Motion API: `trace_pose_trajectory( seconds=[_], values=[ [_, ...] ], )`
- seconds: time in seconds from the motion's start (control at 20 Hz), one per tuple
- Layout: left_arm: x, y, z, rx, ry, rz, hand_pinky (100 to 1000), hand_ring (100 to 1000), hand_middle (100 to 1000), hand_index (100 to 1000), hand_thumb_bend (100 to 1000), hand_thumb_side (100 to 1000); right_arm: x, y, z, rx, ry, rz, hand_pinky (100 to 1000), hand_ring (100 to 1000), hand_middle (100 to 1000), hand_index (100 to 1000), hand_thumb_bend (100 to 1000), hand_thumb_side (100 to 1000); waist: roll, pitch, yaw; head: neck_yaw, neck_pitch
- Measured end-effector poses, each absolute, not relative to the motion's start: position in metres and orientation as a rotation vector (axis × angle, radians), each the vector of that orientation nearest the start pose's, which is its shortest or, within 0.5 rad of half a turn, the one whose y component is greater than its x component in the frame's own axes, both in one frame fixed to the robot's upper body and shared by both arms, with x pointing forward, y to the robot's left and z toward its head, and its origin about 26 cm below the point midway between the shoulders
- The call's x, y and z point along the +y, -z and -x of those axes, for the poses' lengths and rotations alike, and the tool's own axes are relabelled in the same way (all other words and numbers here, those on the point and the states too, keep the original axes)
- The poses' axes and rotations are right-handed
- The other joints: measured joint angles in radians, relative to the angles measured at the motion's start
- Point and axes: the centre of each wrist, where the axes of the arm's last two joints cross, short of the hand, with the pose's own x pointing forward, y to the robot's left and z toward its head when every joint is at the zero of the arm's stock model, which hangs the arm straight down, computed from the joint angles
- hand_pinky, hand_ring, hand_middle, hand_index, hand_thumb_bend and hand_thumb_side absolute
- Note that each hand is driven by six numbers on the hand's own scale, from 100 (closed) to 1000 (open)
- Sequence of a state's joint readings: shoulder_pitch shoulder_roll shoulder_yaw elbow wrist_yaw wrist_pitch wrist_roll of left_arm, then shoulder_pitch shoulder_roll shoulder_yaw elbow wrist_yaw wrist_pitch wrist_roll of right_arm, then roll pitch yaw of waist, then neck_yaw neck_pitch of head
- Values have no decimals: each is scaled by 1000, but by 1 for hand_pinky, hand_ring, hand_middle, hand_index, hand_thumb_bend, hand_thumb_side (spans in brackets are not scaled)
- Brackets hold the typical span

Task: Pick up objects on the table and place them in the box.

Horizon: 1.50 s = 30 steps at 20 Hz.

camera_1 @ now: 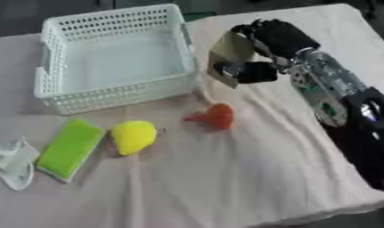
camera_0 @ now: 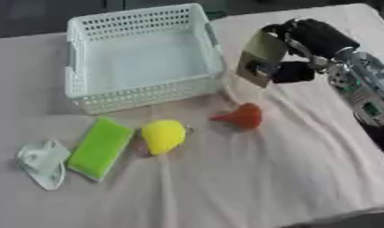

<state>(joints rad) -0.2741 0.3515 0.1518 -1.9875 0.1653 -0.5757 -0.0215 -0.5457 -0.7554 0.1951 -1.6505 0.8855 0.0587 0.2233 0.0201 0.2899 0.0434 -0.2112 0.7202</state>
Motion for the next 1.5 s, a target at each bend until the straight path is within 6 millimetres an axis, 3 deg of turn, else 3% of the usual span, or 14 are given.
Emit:
trace_pose_trajectory(
  seconds=[0.5, 0.9, 1.15, 1.5],
  values=[
    [304, -206, -296, 3409, -344, 108, 972, 940, 869, 823, 100, 897, -305, -277, -354, -1630, -1399, 1408, 593, 433, 321, 618, 167, 921, -15, 0, 21, 0, 0],
    [301, -209, -297, 3395, -364, 89, 972, 940, 870, 823, 100, 898, -298, -309, -362, -1678, -1386, 1386, 586, 428, 316, 609, 175, 917, -32, 7, 67, -9, 0],
    [298, -212, -299, 3388, -388, 68, 972, 940, 871, 823, 100, 901, -299, -321, -373, -1664, -1386, 1368, 588, 431, 317, 609, 174, 917, -46, 17, 99, -26, -8],
    [294, -216, -301, 3372, -412, 26, 973, 940, 872, 823, 100, 900, -300, -324, -395, -1632, -1350, 1323, 582, 425, 309, 600, 191, 901, -58, 32, 152, -64, -27]
  ],
)
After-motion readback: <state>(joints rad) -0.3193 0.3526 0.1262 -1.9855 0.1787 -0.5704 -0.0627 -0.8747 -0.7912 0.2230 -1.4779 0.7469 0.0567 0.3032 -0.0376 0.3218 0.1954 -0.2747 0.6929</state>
